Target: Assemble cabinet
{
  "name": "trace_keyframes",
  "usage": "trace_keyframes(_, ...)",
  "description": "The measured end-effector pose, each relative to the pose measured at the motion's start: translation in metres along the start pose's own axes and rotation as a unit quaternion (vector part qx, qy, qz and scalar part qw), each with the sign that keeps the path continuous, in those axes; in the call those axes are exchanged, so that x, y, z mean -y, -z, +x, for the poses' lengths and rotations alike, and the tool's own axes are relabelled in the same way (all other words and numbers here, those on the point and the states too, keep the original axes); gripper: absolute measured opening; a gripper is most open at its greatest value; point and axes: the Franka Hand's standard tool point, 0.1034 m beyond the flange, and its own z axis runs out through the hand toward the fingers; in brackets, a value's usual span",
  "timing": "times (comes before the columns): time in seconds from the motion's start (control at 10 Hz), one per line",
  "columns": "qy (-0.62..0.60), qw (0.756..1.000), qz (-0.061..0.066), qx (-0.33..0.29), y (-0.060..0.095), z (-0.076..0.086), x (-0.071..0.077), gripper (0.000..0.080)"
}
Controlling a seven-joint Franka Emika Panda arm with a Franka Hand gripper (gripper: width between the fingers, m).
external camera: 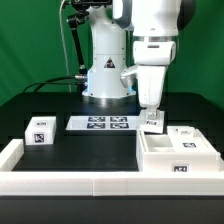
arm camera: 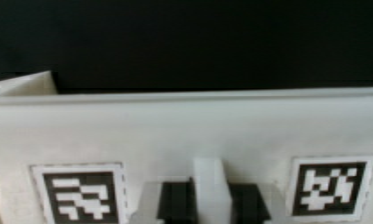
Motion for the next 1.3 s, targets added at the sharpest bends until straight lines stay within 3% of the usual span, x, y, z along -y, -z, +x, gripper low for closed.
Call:
trace_keyframes(0.5, 0.016, 1.0, 0.005, 0.003, 0.001, -0.0003, -0.0032, 0.0069)
trace_keyframes(0.8, 0.083, 0.996, 0.018, 0.006, -0.0023, -0.0055, -0.0055, 0.0069)
trace_keyframes(1.3, 0.079, 0.997, 0.018, 0.006, -0.0019, -0.005, -0.0055, 0.0069)
